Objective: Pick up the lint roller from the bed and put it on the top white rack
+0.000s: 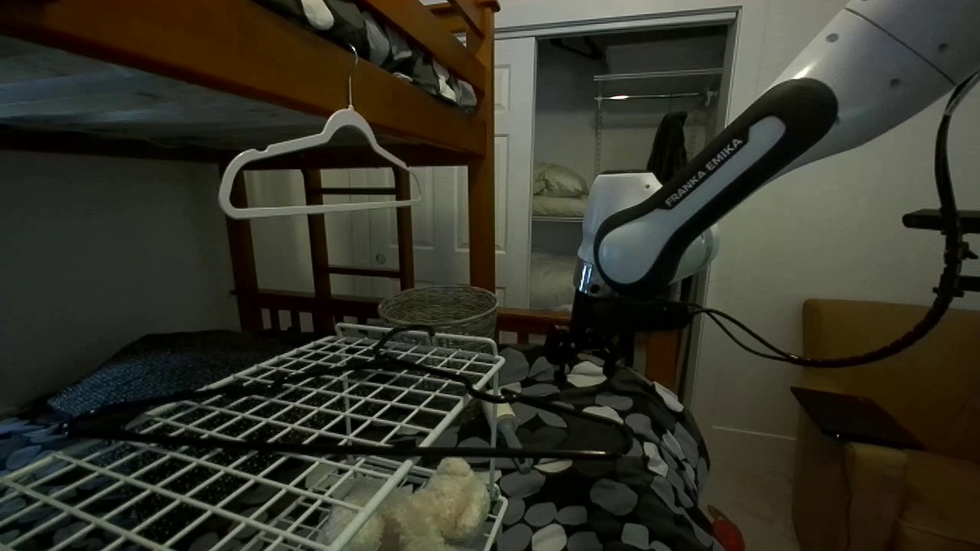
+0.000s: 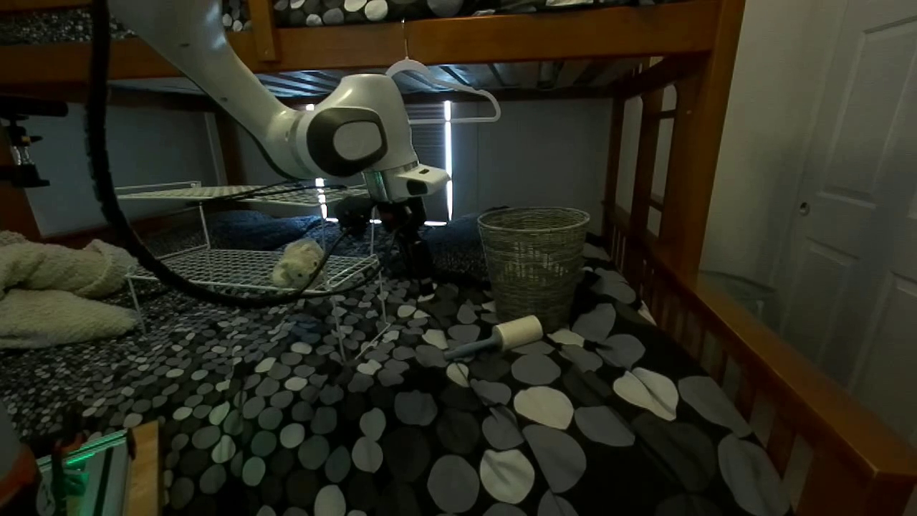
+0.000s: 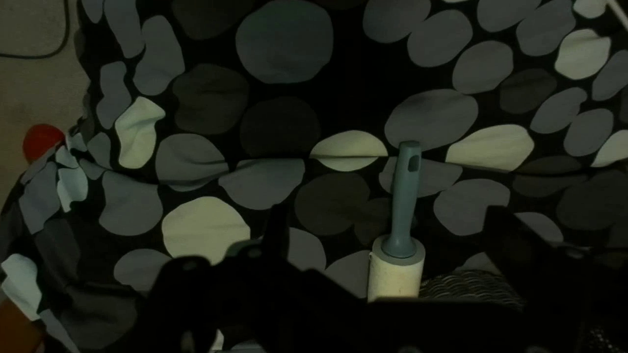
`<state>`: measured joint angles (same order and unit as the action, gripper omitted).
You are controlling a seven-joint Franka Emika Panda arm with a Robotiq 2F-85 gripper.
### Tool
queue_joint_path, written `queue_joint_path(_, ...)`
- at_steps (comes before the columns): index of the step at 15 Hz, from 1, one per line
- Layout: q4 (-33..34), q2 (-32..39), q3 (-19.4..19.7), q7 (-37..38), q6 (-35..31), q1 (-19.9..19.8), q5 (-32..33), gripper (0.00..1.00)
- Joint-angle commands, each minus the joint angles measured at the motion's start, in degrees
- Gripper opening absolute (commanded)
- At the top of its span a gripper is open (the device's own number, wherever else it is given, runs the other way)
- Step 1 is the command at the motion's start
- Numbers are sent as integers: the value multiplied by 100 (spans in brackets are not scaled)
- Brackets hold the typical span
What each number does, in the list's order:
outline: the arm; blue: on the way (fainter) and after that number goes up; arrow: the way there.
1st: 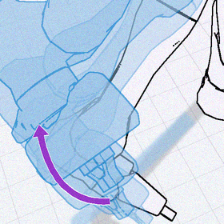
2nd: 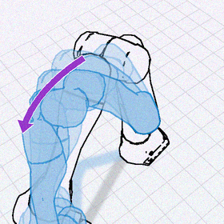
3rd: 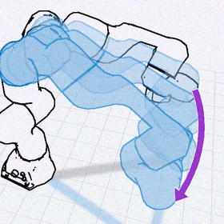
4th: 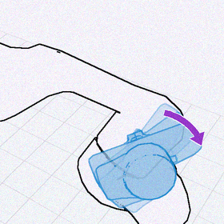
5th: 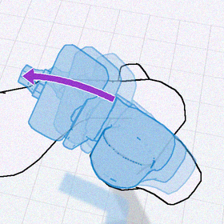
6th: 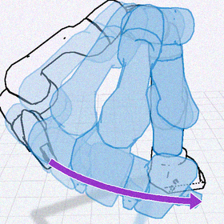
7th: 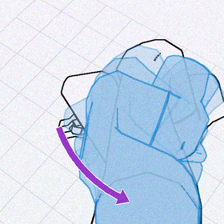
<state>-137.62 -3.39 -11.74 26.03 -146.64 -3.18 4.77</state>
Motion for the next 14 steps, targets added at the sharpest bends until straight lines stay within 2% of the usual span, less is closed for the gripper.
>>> queue_joint_path(1,46,50,258,-7,12,246,4,100)
queue_joint_path(10,99,72,264,24,12,277,2,100)
queue_joint_path(14,495,609,310,527,-187,334,661,100)
